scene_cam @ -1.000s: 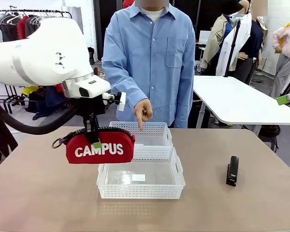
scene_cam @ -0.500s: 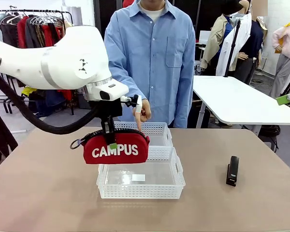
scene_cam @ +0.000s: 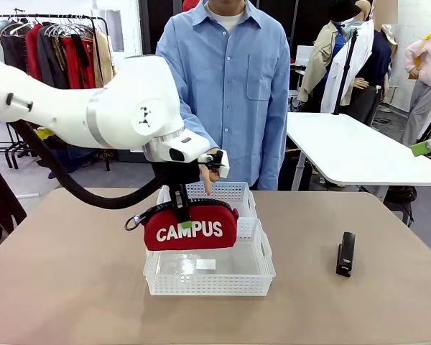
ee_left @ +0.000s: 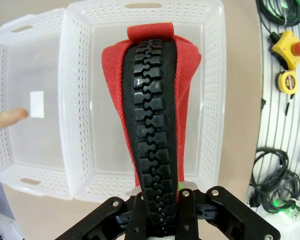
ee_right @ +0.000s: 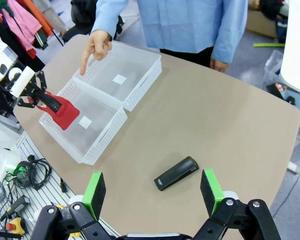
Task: Distribute items into two baskets.
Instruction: Place the picked Pencil pouch into the Organizing basket as instructed by the person, then pick up the Stapler that the person points to.
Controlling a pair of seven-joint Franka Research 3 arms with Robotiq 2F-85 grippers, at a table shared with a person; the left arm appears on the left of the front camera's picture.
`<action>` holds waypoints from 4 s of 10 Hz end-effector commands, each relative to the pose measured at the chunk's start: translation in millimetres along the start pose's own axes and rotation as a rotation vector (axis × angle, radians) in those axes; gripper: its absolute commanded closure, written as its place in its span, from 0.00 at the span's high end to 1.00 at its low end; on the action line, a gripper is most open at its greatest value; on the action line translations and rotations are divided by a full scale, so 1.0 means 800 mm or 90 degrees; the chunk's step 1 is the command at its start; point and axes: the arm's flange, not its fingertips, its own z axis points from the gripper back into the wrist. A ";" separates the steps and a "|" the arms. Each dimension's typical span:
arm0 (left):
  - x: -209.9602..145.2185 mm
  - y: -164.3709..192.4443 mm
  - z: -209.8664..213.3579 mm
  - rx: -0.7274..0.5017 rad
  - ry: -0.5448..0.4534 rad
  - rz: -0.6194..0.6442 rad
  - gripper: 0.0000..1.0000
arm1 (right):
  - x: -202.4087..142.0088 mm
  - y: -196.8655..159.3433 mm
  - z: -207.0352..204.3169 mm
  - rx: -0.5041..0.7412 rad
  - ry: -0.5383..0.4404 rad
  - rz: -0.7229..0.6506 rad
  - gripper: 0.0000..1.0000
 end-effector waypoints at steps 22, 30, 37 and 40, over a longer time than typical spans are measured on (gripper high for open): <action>0.035 -0.002 -0.078 0.018 0.046 -0.028 1.00 | 0.002 0.000 0.000 0.014 -0.014 0.006 1.00; 0.036 -0.028 -0.035 0.014 0.060 -0.047 1.00 | 0.002 0.000 0.000 0.014 -0.014 0.006 1.00; 0.036 -0.028 -0.035 0.014 0.060 -0.047 1.00 | 0.002 0.000 0.000 0.014 -0.014 0.006 1.00; 0.036 -0.028 -0.035 0.014 0.060 -0.047 1.00 | 0.002 0.000 0.000 0.014 -0.014 0.006 1.00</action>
